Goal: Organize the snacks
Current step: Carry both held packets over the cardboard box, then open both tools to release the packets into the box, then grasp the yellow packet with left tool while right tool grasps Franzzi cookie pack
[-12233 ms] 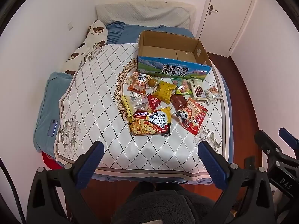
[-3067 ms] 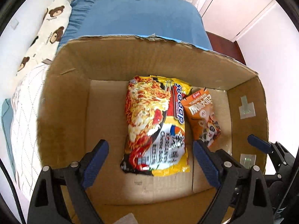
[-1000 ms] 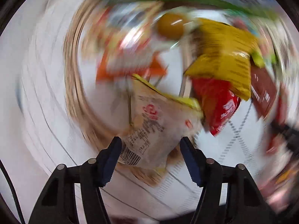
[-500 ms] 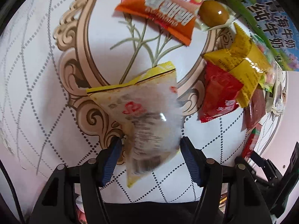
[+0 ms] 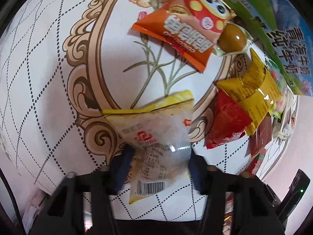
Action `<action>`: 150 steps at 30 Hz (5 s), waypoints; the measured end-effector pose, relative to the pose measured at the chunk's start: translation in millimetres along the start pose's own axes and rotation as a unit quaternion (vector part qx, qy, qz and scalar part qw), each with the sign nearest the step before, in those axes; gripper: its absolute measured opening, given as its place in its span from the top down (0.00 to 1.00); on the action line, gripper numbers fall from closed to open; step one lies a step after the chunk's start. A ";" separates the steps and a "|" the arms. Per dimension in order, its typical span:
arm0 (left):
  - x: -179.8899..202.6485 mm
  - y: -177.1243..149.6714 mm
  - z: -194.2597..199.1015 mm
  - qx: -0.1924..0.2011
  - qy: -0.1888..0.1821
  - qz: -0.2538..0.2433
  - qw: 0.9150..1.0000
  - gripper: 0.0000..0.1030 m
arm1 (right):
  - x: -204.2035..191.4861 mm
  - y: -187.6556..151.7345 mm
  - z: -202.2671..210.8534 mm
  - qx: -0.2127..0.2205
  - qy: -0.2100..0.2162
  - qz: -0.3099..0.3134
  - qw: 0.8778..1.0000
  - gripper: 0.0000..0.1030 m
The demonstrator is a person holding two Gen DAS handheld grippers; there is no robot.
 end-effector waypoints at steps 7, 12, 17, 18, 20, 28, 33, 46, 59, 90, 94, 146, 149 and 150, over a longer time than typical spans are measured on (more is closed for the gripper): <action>35.1 -40.6 -6.5 -0.005 0.023 -0.054 0.998 0.56 | -15.8 -24.9 4.7 0.017 -0.005 0.007 1.000 0.52; 51.2 -60.8 6.4 -0.003 0.011 -0.068 0.998 0.57 | -7.5 -29.0 22.6 0.021 0.020 0.005 1.000 0.53; 93.1 -74.2 52.8 0.031 -0.014 -0.100 0.994 0.57 | -0.5 -24.0 59.4 0.038 0.053 0.007 0.998 0.53; 106.0 -72.0 65.7 0.041 -0.025 -0.107 0.993 0.57 | 1.1 -21.1 70.3 0.045 0.061 0.008 0.997 0.53; 124.5 -62.8 83.7 0.054 -0.041 -0.118 0.991 0.57 | 5.0 -12.3 92.5 0.059 0.081 0.009 0.995 0.53; 180.2 19.9 151.0 0.111 -0.072 -0.189 0.973 0.57 | -5.9 67.9 191.5 0.153 0.089 0.015 0.984 0.53; 210.7 88.4 165.7 0.136 -0.029 -0.209 0.968 0.57 | 2.7 152.8 226.1 0.197 0.066 0.008 0.978 0.53; 206.3 234.8 95.2 0.091 0.095 -0.200 0.971 0.57 | -4.1 338.3 177.1 0.146 -0.025 0.034 0.988 0.53; 197.3 265.8 77.3 0.096 0.108 -0.184 0.972 0.08 | -22.1 368.6 127.7 0.104 -0.036 0.036 0.993 0.15; 191.1 119.4 138.0 0.228 0.056 -0.210 0.949 0.08 | -23.0 237.3 174.5 0.195 -0.005 0.011 0.981 0.07; 194.0 88.4 158.7 0.259 0.049 -0.221 0.939 0.08 | -17.9 212.3 199.6 0.229 -0.005 0.006 0.973 0.07; 99.8 -4.4 -12.1 0.017 0.051 -0.130 0.990 0.48 | -8.4 78.8 42.5 0.053 -0.005 0.037 0.998 0.39; 89.8 -20.8 -18.7 0.005 0.032 -0.113 0.993 0.48 | -2.9 52.0 37.5 0.030 0.009 0.038 0.999 0.40; 89.1 -23.8 -24.2 -0.001 0.027 -0.113 0.993 0.48 | -1.5 44.5 35.5 0.021 0.017 0.035 0.999 0.40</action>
Point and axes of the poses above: each gripper's, at about its wrist camera, not at the fingertips, and z roughly against the way its jaws point, x to its right, y to its top, the point moved 3 cm from there along -z, roughly the way its jaws point, and after that the axes turned 10 degrees about -y, right-handed, at the moved point
